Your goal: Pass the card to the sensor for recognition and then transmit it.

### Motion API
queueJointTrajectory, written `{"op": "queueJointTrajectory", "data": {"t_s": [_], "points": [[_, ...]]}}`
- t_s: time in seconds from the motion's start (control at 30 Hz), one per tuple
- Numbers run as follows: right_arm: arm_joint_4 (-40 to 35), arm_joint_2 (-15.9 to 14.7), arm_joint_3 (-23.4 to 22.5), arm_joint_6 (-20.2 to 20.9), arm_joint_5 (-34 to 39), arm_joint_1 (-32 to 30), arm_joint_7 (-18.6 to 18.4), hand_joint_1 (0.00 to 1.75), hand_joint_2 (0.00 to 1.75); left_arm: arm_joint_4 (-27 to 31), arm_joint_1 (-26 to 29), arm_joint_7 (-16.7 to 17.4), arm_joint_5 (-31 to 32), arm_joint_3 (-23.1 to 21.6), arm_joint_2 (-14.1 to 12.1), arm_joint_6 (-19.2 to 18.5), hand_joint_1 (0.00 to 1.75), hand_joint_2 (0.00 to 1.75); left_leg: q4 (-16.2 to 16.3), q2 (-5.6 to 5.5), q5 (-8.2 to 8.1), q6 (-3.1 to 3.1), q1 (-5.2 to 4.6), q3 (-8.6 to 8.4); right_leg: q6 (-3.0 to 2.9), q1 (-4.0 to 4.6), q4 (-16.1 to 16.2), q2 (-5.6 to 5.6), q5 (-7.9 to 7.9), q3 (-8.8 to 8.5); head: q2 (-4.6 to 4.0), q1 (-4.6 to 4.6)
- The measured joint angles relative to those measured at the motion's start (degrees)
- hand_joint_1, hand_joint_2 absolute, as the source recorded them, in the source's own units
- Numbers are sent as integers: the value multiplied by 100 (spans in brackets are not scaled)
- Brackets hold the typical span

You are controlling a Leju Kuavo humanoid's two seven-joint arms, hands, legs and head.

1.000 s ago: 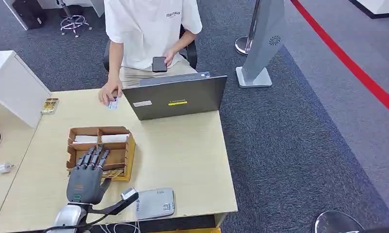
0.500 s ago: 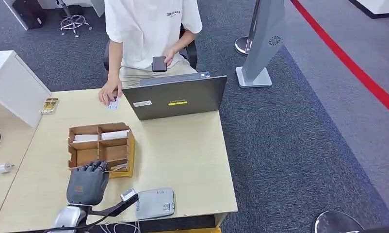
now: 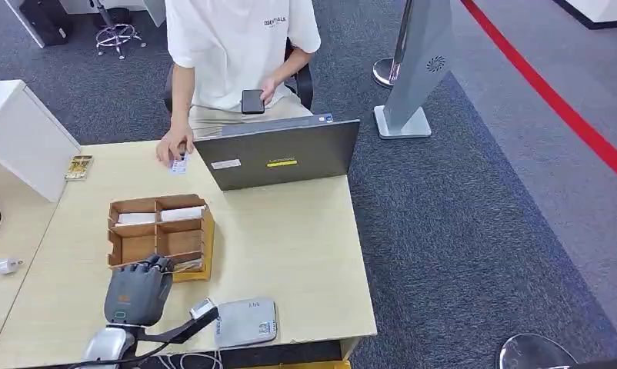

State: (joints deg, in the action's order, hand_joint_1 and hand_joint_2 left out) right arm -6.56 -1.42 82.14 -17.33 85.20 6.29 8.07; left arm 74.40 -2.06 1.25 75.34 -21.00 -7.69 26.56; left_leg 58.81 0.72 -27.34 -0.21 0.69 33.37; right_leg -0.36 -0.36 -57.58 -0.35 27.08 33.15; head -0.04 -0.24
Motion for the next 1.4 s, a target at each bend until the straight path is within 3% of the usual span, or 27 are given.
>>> {"op": "queueJointTrajectory", "data": {"t_s": [0.2, 0.5, 0.77, 1.0, 1.2, 1.4], "points": [[0, 0, 37, 0, 35, 1, -2, 0, 175, 72, -45, 30, 76, 2, 2, -35, 175, 175, 0, 0, 0, 0, 0, -1, 0, 0, 0, 0, 0, 2, 0, 0], [2, 0, 103, 55, 61, 6, -2, 0, 175, 466, -585, 87, -85, 0, -31, -494, 175, 175, 1, -4, 4, 1, 0, -2, -1, 0, 0, -3, -1, 1, 0, 0], [2, 0, 186, 70, 66, 23, -39, 0, 175, 909, -1780, 219, -485, -66, -300, -1211, 175, 175, 2, -6, 8, -3, 1, -2, -3, 1, -2, -5, -4, 1, 0, 0], [2, 2, 284, 81, 28, 38, -66, 0, 175, 953, -2962, 343, -708, -129, -523, -1661, 175, 175, 3, -8, 9, -2, 1, 1, -3, 1, -2, -5, -4, 4, 0, 2], [-2, 9, 431, 87, -81, 70, -142, 0, 175, 481, -4182, 437, -411, -129, -656, -1333, 175, 175, 3, -5, 10, -1, 1, 0, -3, 1, -3, -3, -7, 3, 0, 0], [-4, 31, 516, 87, -83, 77, -142, 0, 175, 136, -4550, 433, -389, -129, -704, -1200, 175, 175, 3, -5, 10, -1, 1, 0, -3, 1, -3, -2, -7, 4, 0, 0]]}}
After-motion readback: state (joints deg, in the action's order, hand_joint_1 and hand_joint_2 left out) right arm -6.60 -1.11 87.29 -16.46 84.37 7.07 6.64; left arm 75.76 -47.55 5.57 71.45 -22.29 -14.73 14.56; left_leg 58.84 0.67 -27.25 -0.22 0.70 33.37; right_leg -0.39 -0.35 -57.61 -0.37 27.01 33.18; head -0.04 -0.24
